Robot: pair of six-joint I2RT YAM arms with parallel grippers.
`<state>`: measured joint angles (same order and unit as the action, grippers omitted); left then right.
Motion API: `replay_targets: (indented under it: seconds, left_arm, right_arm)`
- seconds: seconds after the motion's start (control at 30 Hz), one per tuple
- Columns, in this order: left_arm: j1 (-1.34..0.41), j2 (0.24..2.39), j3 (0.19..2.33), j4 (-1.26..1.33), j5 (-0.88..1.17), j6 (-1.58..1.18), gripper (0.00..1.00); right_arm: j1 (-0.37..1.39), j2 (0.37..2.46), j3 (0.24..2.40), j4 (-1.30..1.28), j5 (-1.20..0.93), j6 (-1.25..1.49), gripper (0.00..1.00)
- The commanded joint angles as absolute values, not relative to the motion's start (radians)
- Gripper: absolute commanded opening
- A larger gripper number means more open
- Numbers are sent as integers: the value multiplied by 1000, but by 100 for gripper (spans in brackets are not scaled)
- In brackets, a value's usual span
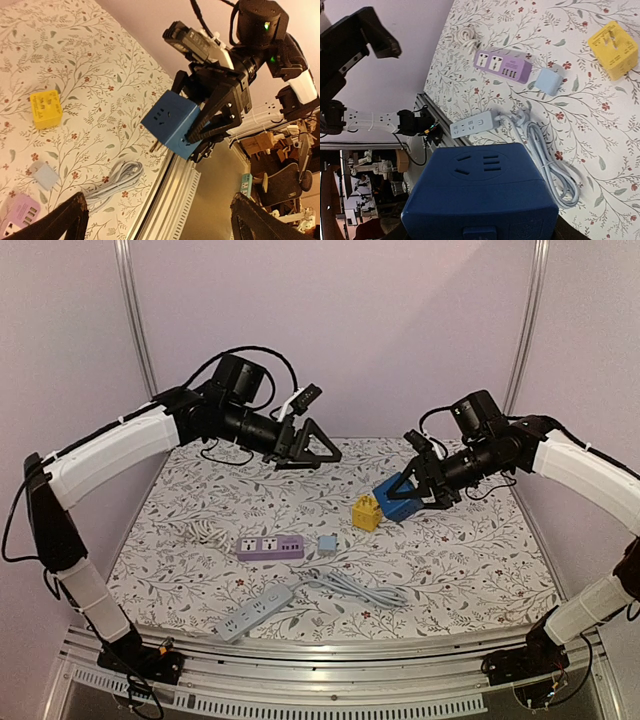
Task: Insert the plug
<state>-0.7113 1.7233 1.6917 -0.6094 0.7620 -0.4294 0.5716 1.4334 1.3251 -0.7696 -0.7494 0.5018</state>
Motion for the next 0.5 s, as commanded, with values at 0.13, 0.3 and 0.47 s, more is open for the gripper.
replay_targets:
  seconds: [0.13, 0.3, 0.47]
  left_arm:
    - [-706, 1486, 1518, -798, 268, -321, 100]
    - [-684, 1376, 1356, -841, -16, -455, 99]
    - [-644, 1348, 1231, -900, 49, -435, 100]
  right_arm:
    - [576, 1387, 1352, -896, -354, 426, 0]
    - [577, 1376, 1371, -905, -227, 427, 0]
    - [578, 1372, 1402, -941, -105, 440, 0]
